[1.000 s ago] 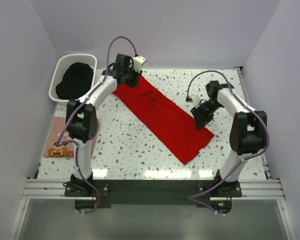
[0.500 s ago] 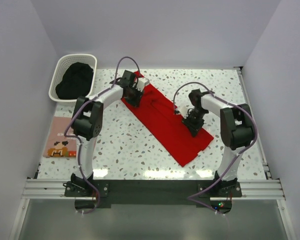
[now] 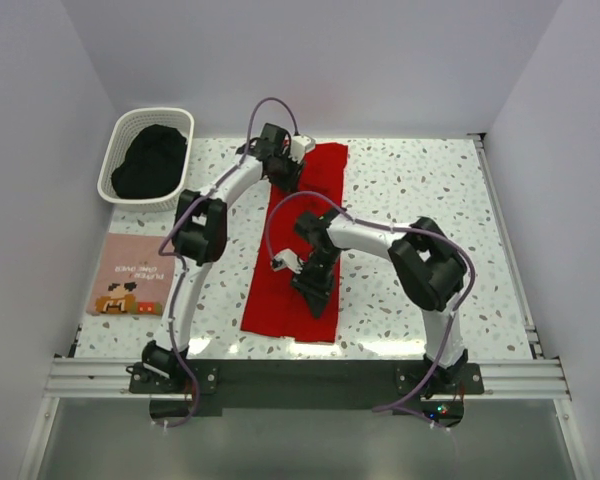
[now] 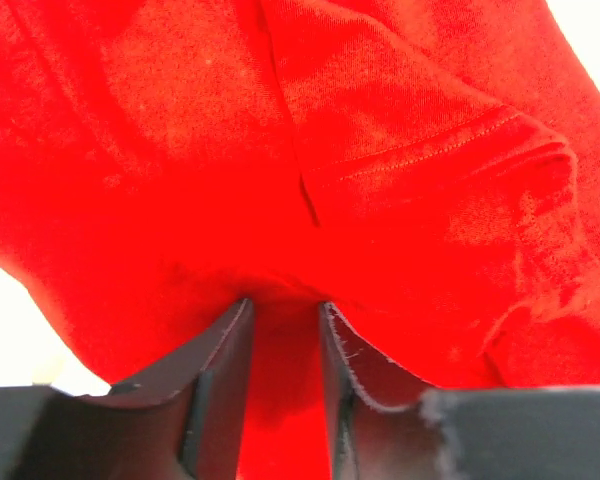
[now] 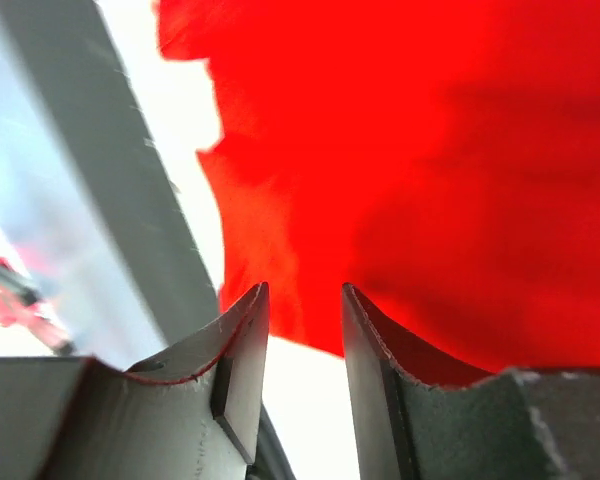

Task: Fold and stack the t-shirts
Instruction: Fold the tshirt

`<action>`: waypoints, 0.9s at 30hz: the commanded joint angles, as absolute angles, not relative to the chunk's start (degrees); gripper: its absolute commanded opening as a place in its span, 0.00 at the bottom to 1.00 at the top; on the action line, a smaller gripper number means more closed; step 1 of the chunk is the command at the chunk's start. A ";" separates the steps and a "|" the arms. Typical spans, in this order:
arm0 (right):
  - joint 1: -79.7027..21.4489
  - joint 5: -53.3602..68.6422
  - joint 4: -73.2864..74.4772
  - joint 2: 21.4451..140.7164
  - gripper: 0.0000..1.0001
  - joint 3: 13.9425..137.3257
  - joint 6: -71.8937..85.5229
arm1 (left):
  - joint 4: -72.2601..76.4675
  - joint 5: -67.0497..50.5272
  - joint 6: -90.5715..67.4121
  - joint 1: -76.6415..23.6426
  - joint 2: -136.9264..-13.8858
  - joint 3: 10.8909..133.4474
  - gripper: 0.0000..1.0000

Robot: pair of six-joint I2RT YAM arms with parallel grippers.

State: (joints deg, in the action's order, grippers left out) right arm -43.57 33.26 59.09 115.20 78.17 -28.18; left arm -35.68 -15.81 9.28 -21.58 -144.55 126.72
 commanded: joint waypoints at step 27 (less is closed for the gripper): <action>-20.22 19.25 37.89 118.91 0.42 100.01 -11.08 | -28.47 -41.14 49.38 -28.80 -72.00 46.25 0.57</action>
